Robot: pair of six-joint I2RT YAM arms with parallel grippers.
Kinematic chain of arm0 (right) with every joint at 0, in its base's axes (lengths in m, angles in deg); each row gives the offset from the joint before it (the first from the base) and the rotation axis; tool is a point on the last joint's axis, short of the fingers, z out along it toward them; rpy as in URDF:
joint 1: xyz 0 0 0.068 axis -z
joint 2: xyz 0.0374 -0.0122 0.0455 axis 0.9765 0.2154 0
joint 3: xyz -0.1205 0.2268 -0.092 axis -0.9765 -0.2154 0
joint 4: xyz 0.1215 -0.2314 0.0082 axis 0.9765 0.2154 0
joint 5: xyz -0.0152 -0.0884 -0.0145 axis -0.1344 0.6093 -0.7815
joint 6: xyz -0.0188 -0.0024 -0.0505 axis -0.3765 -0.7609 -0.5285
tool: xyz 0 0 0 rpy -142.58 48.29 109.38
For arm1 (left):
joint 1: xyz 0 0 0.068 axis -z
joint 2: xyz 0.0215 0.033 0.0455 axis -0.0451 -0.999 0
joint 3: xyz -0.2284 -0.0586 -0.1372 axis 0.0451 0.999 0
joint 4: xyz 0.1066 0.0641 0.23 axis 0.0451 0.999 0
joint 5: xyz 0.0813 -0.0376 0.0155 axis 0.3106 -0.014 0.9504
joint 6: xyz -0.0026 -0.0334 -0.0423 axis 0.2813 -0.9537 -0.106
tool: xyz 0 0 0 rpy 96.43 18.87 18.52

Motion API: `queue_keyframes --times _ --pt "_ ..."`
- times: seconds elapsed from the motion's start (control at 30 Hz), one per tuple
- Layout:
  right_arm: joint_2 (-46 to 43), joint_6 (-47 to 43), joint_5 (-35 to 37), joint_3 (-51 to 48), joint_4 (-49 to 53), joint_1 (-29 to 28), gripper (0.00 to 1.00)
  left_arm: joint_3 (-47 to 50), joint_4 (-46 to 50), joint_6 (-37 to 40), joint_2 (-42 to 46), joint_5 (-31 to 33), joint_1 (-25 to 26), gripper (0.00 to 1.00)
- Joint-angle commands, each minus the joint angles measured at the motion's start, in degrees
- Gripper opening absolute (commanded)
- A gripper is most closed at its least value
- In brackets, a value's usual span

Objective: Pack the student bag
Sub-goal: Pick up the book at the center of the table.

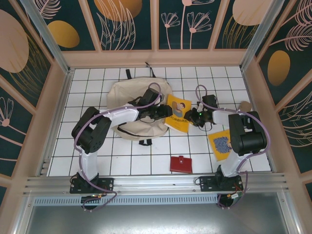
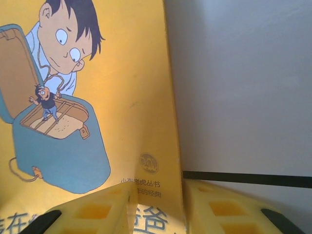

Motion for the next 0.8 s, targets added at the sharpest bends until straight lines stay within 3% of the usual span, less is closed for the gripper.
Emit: queue_keyframes --times 0.0,0.2,0.33,0.57,0.77 --pt "2.3 0.2 -1.7 -0.5 1.9 -2.1 0.32 0.3 -4.9 -0.9 2.6 -4.9 1.1 0.44" --pt "2.2 0.0 -2.1 -0.1 1.7 -2.5 0.32 -2.3 -3.8 -2.0 -3.1 -7.5 1.0 0.43" --pt "2.1 -0.4 -1.8 -0.1 2.2 -2.5 0.32 -2.8 -5.4 -3.5 -4.8 -8.6 1.0 0.38" --pt "-1.8 0.5 -0.3 -0.4 2.9 -2.4 0.32 -1.4 -6.2 -3.2 -0.7 -5.3 0.2 0.10" --pt "-12.2 3.3 -3.2 -0.8 0.8 -2.4 0.53 7.4 -14.4 -5.6 10.5 -2.2 -2.0 0.03"
